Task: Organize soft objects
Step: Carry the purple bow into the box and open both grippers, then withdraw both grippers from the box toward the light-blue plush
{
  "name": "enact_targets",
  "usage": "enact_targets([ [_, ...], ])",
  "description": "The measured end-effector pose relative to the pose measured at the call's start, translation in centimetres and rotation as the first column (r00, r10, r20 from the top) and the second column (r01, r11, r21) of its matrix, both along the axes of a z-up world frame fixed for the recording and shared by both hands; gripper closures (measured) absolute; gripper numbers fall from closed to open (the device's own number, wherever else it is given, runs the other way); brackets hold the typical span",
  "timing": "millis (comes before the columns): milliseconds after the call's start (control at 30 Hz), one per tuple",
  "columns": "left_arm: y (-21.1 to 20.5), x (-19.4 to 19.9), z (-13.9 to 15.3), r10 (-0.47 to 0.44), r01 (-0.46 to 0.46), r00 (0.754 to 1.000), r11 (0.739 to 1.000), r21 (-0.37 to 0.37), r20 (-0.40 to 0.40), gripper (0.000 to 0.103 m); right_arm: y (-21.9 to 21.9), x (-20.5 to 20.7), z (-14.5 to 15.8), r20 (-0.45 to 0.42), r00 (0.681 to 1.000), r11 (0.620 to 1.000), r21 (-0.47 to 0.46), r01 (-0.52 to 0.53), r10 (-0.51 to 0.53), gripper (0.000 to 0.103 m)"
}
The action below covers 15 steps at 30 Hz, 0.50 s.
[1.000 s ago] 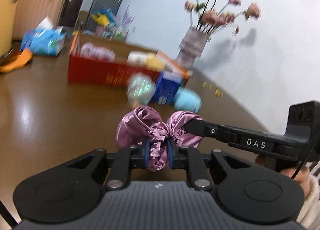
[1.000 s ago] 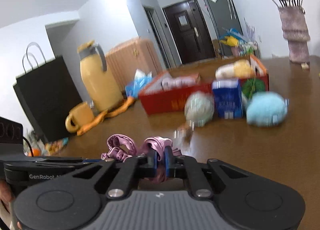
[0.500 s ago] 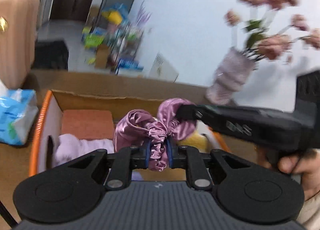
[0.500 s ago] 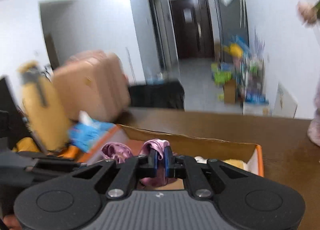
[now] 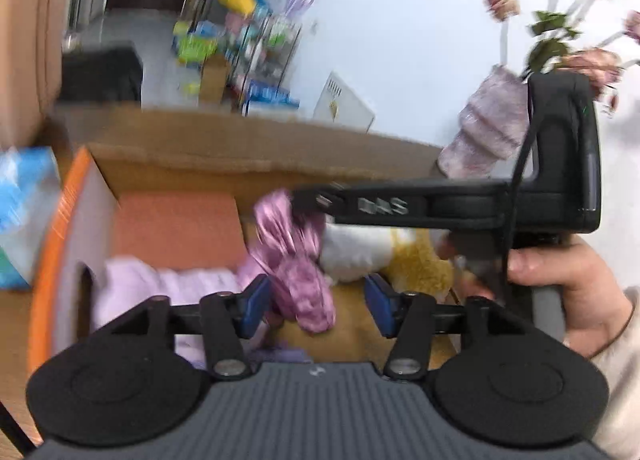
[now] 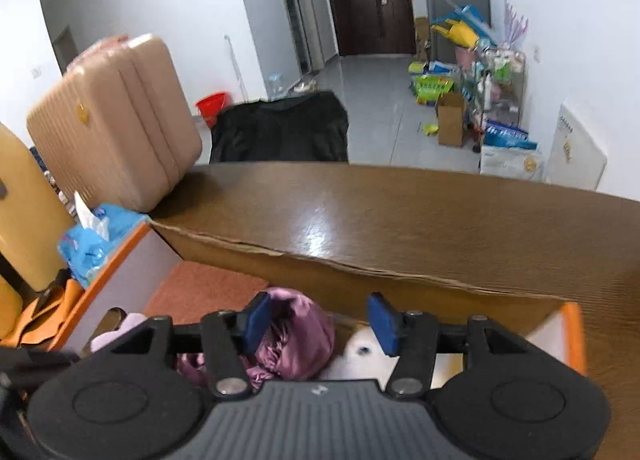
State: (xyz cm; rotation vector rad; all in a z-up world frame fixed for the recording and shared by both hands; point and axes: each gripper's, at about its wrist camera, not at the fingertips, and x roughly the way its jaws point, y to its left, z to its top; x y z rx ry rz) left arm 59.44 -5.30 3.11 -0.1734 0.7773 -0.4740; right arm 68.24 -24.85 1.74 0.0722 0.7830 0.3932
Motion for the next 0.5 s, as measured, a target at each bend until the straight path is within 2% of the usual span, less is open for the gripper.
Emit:
enact_targets([
  [67, 0.7, -1.7, 1.8, -0.005, 0.002, 0.997, 0.999, 0.039, 0.083, 0.031, -1.6, -1.7, 1.6, 0.029, 0.999, 1.000, 0.004, 0.023, -0.023, 0.047],
  [133, 1.5, -3.4, 3.5, 0.001, -0.015, 0.988, 0.995, 0.095, 0.154, 0.029, -2.9, -3.8, 3.0, 0.062, 0.997, 0.999, -0.007, 0.042, -0.041, 0.042],
  [200, 2.1, -5.0, 5.1, 0.015, -0.045, 0.979, 0.989, 0.139, 0.204, 0.026, -4.3, -6.0, 4.5, 0.094, 0.994, 0.998, -0.022, 0.057, -0.055, 0.041],
  [333, 4.2, -9.6, 8.2, 0.080, -0.128, 0.954, 0.981, 0.148, 0.290, 0.021, -6.7, -12.3, 7.7, 0.162, 0.982, 0.995, -0.024, 0.099, -0.094, 0.040],
  [500, 6.0, -16.0, 9.8, 0.120, -0.195, 0.923, 0.965, 0.176, 0.365, 0.018, -9.1, -21.5, 11.2, 0.262, 0.956, 0.991, 0.013, 0.131, -0.130, 0.035],
])
